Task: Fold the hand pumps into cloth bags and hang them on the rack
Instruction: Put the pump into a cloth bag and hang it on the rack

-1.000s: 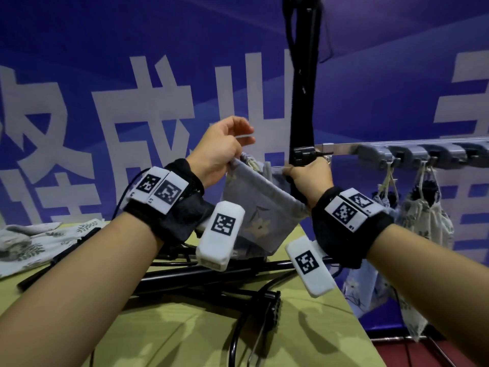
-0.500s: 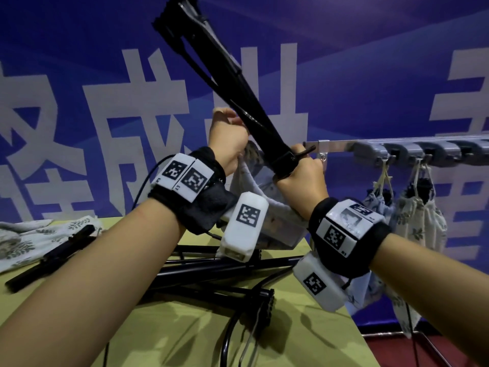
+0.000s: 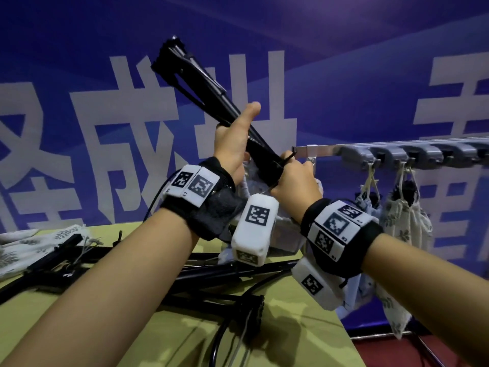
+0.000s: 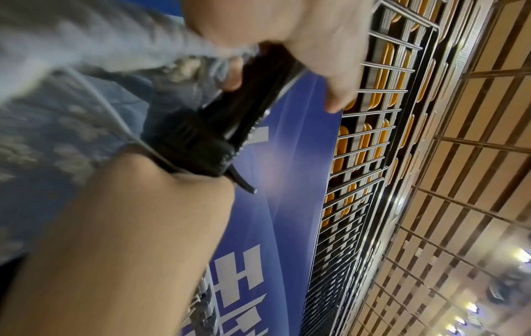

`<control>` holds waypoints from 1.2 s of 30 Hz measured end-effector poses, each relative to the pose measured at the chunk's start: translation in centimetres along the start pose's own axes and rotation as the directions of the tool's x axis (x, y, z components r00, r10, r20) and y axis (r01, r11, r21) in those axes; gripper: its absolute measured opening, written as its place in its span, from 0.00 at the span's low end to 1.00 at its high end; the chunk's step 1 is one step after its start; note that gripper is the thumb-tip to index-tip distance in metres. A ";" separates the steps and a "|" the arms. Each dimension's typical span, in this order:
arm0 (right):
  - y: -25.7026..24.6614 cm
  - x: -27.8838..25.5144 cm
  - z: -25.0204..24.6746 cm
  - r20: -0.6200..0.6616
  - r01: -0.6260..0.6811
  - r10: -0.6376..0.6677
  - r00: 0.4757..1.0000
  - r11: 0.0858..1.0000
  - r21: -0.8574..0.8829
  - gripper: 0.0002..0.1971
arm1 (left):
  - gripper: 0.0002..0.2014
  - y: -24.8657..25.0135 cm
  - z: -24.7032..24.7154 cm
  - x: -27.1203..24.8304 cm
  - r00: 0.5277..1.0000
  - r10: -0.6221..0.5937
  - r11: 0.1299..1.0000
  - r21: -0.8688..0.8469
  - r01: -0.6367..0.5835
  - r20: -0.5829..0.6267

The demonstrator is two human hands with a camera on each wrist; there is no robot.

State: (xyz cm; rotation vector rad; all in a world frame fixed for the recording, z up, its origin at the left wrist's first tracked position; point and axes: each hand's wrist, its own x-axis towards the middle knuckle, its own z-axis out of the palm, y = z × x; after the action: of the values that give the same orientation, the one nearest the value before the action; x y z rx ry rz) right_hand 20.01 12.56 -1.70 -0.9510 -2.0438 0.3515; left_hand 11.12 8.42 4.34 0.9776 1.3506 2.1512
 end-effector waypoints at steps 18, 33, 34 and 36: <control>5.0 0.0 -5.8 0.283 -0.110 0.136 0.950 0.988 -0.105 0.41 | 0.06 0.6 4.6 0.2 0.991 0.076 0.997 -0.017 -0.078 -0.112; 8.1 -0.3 -8.0 -0.001 0.114 -0.148 0.989 0.760 -0.640 0.32 | 0.14 1.9 9.5 -3.3 0.983 -0.183 0.964 -0.194 0.181 0.012; 8.3 -0.5 -8.2 0.052 0.154 -0.160 0.986 0.736 -0.659 0.34 | 0.21 1.9 9.3 -3.1 0.983 -0.184 0.966 -0.188 0.180 -0.006; 8.3 -1.0 -8.3 0.098 0.174 -0.147 0.984 0.696 -0.696 0.36 | 0.28 1.9 9.1 -2.8 0.979 -0.203 0.966 -0.167 0.199 -0.008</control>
State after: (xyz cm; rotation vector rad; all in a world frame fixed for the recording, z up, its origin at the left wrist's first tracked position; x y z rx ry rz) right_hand 31.04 16.73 -1.69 -1.1889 -2.3102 -0.5752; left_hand 19.77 11.20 7.64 0.7190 1.2032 2.0887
